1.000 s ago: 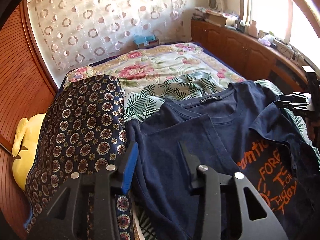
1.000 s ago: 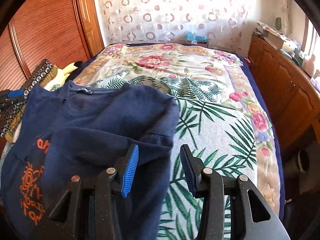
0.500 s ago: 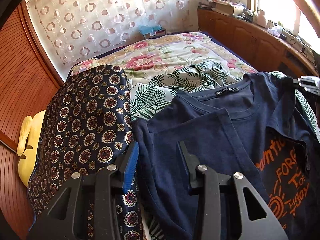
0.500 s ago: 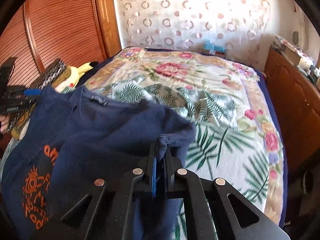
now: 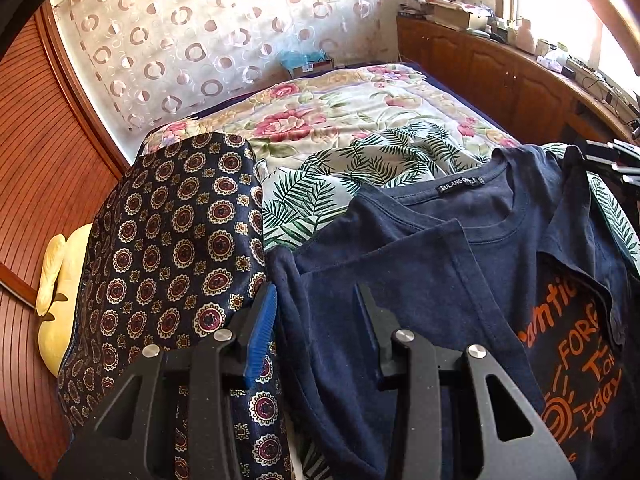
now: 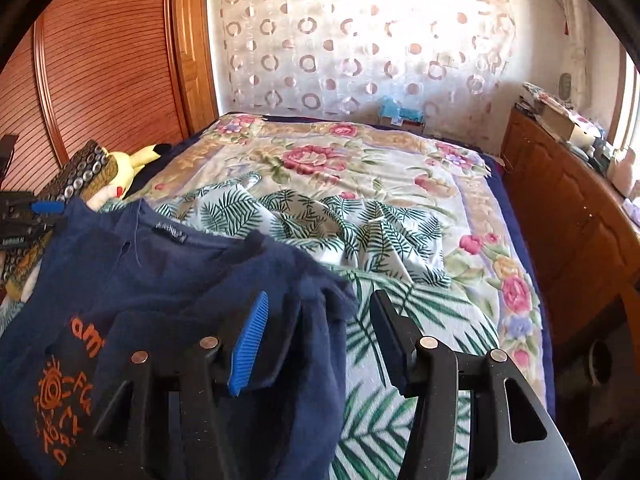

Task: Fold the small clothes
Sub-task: 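Press the left tool along the folded side near the collar, then close the left gripper on the shirt edge while the right gripper grasps the sleeve edge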

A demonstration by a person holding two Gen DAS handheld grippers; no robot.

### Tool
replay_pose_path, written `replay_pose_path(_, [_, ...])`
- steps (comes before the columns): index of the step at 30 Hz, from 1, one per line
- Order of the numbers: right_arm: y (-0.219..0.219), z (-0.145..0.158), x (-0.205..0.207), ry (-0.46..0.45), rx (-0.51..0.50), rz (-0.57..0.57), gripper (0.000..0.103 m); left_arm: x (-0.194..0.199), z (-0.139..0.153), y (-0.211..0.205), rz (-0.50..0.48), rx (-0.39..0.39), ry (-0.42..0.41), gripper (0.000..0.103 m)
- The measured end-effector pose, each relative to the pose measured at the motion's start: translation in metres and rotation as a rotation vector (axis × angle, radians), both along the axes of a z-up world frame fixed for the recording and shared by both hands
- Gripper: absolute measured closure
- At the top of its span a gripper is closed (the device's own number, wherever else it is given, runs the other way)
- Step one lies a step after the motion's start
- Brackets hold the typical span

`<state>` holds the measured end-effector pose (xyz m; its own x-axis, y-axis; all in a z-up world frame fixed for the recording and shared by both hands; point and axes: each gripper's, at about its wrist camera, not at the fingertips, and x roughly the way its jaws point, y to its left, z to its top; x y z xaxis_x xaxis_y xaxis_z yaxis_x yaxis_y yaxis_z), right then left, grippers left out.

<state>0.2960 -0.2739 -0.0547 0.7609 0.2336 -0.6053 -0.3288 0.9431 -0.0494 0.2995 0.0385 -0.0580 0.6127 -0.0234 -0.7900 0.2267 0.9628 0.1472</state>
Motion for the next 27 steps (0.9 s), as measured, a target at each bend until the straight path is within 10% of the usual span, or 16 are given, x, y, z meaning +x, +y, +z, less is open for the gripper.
replay_pose_path(9, [-0.004, -0.026, -0.015, 0.100, -0.001, 0.009, 0.048, 0.007, -0.003, -0.001, -0.005, -0.004, 0.012, 0.067])
replay_pose_path(16, [0.000, -0.029, -0.001, 0.141, 0.009, 0.011, 0.048, 0.004, -0.004, 0.002, 0.008, -0.008, -0.003, 0.102])
replay_pose_path(27, [0.011, -0.028, 0.026, 0.155, -0.011, -0.003, 0.048, -0.054, 0.049, -0.007, -0.058, -0.079, -0.188, 0.103])
